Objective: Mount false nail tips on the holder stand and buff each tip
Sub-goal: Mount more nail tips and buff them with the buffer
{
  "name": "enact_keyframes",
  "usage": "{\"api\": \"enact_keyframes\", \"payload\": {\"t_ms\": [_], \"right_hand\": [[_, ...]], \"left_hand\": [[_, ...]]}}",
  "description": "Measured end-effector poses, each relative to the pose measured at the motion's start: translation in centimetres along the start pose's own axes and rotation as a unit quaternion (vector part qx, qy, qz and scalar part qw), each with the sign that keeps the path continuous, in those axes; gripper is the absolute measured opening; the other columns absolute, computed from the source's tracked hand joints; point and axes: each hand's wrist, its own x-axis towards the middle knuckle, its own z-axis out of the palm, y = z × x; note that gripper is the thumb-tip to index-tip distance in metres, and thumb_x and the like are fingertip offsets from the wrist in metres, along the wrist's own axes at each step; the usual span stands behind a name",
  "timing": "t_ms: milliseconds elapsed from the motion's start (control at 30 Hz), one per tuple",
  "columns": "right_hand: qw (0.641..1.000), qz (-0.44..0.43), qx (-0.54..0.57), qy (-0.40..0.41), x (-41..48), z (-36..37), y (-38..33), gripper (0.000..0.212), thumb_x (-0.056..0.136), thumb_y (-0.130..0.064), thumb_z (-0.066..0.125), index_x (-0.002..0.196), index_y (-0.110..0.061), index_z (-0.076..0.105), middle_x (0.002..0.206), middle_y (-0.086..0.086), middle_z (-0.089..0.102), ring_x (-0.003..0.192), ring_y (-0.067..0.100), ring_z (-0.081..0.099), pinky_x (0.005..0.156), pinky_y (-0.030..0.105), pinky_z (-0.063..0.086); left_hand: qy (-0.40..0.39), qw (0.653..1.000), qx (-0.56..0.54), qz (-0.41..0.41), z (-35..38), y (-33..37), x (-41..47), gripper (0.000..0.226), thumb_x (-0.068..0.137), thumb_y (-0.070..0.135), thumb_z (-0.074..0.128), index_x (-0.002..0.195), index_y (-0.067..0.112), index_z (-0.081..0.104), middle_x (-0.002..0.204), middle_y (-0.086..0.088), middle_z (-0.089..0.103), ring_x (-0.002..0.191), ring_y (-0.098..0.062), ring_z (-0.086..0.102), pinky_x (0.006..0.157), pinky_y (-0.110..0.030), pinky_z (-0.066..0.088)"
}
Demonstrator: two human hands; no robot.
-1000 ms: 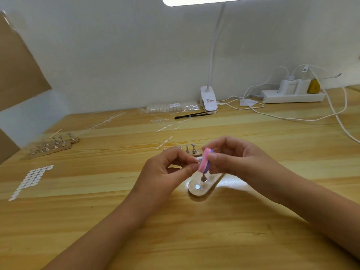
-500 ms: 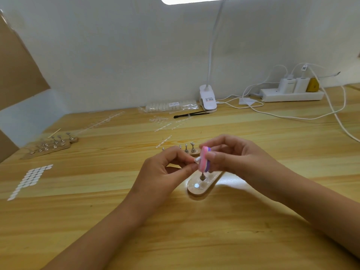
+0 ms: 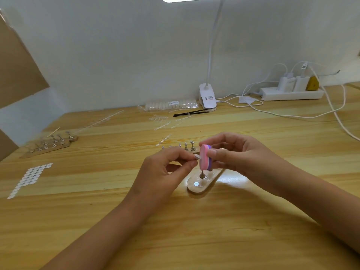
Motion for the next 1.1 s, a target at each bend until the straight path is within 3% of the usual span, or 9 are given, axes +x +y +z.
{"api": "enact_keyframes", "payload": {"t_ms": [167,300,433,567,667,800,900,1000,1100], "right_hand": [[0.997,0.024,0.005,-0.067,-0.21,-0.04,0.02,0.022,0.084,-0.026,0.076,0.103,-0.016,0.07,0.103,0.01,0.073,0.098,0.029,0.071,0.089,0.034,0.057],[1.0,0.0,0.03,-0.001,0.05,0.07,0.16,0.021,0.077,-0.028,0.076,0.097,-0.023,0.073,0.102,0.011,0.073,0.095,0.032,0.071,0.086,0.035,0.058],[0.996,0.021,0.052,-0.068,-0.14,0.07,0.02,0.03,0.076,-0.028,0.077,0.104,-0.023,0.068,0.101,0.01,0.073,0.092,0.027,0.071,0.081,0.028,0.057],[0.998,0.001,0.059,-0.021,-0.11,-0.01,-0.1,0.03,0.076,-0.028,0.077,0.104,-0.022,0.067,0.097,0.009,0.072,0.091,0.028,0.072,0.081,0.03,0.057],[0.997,0.014,0.034,-0.061,-0.32,0.09,-0.06,0.022,0.08,-0.026,0.077,0.097,-0.016,0.067,0.099,0.014,0.072,0.093,0.03,0.071,0.084,0.033,0.057],[0.999,0.001,0.049,0.007,-0.13,-0.03,-0.17,0.027,0.076,-0.028,0.08,0.096,-0.015,0.068,0.097,0.015,0.073,0.09,0.029,0.072,0.079,0.028,0.057],[0.997,0.017,0.053,-0.049,-0.21,0.05,-0.16,0.022,0.077,-0.028,0.079,0.094,-0.018,0.07,0.098,0.014,0.073,0.092,0.028,0.071,0.081,0.028,0.057],[0.998,0.012,0.055,-0.023,-0.04,-0.13,0.04,0.021,0.079,-0.026,0.076,0.097,-0.015,0.07,0.099,0.014,0.073,0.094,0.028,0.071,0.083,0.031,0.057],[0.995,0.029,0.055,-0.072,-0.15,-0.13,-0.02,0.021,0.081,-0.025,0.076,0.097,-0.014,0.069,0.1,0.013,0.073,0.094,0.028,0.071,0.083,0.03,0.057]], "left_hand": [[0.001,1.0,0.003,0.023,-0.08,-0.25,-0.04,0.013,0.088,0.012,0.072,0.094,0.023,0.076,0.092,0.009,0.074,0.093,-0.015,0.071,0.08,-0.028,0.058],[0.009,1.0,-0.022,0.019,-0.08,-0.17,0.06,0.013,0.087,0.018,0.072,0.091,0.03,0.074,0.091,0.007,0.074,0.091,-0.014,0.071,0.08,-0.026,0.057],[-0.006,0.999,-0.011,0.034,-0.04,-0.24,-0.05,0.015,0.089,0.013,0.071,0.093,0.027,0.074,0.091,0.007,0.074,0.092,-0.017,0.072,0.081,-0.03,0.058],[0.0,0.999,-0.021,0.027,-0.03,-0.09,-0.01,0.014,0.088,0.019,0.07,0.093,0.032,0.073,0.089,0.009,0.074,0.088,-0.014,0.071,0.08,-0.028,0.057],[-0.009,0.999,-0.013,0.04,-0.05,-0.11,-0.09,0.016,0.089,0.014,0.07,0.092,0.029,0.074,0.091,0.007,0.074,0.092,-0.018,0.071,0.082,-0.031,0.058],[0.001,0.999,-0.029,0.03,-0.08,-0.1,0.03,0.014,0.087,0.017,0.07,0.091,0.03,0.074,0.089,0.008,0.074,0.088,-0.013,0.07,0.081,-0.026,0.057],[-0.002,0.999,-0.017,0.04,0.0,-0.15,-0.02,0.014,0.088,0.014,0.071,0.093,0.026,0.074,0.09,0.007,0.074,0.092,-0.017,0.071,0.082,-0.03,0.058],[0.004,0.999,-0.015,0.04,-0.06,-0.19,-0.03,0.018,0.088,0.014,0.071,0.092,0.031,0.073,0.09,0.009,0.074,0.089,-0.014,0.07,0.08,-0.026,0.057],[0.004,0.999,0.006,0.051,-0.07,-0.17,-0.04,0.019,0.088,0.011,0.071,0.092,0.03,0.073,0.089,0.01,0.073,0.089,-0.014,0.071,0.079,-0.024,0.056]]}}
